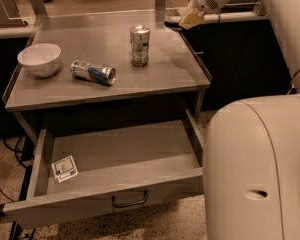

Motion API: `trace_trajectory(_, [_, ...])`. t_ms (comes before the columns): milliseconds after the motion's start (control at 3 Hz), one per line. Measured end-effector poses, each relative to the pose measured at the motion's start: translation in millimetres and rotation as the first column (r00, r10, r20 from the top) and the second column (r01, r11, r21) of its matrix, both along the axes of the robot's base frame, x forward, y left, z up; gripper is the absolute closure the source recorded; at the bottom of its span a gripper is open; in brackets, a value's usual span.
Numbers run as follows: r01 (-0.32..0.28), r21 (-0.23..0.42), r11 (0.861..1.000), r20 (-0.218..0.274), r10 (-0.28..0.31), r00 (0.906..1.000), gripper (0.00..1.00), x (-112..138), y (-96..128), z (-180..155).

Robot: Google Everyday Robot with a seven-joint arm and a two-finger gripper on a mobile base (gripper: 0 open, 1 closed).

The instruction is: Place rxbar chocolate into top drawer

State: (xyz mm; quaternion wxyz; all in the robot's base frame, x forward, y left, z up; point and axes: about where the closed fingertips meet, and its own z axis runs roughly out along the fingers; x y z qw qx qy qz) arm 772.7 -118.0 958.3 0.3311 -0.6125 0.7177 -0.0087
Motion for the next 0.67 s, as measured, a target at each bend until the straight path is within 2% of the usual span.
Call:
trace_trajectory(333, [-0.034,-0.001,0.999,0.0,0.034,0.9994,1.0,-52,18,12])
trace_trajectory(667, [-0.046,-0.01,0.999,-0.039,0.045,0.9982,1.0,-64,23,-6])
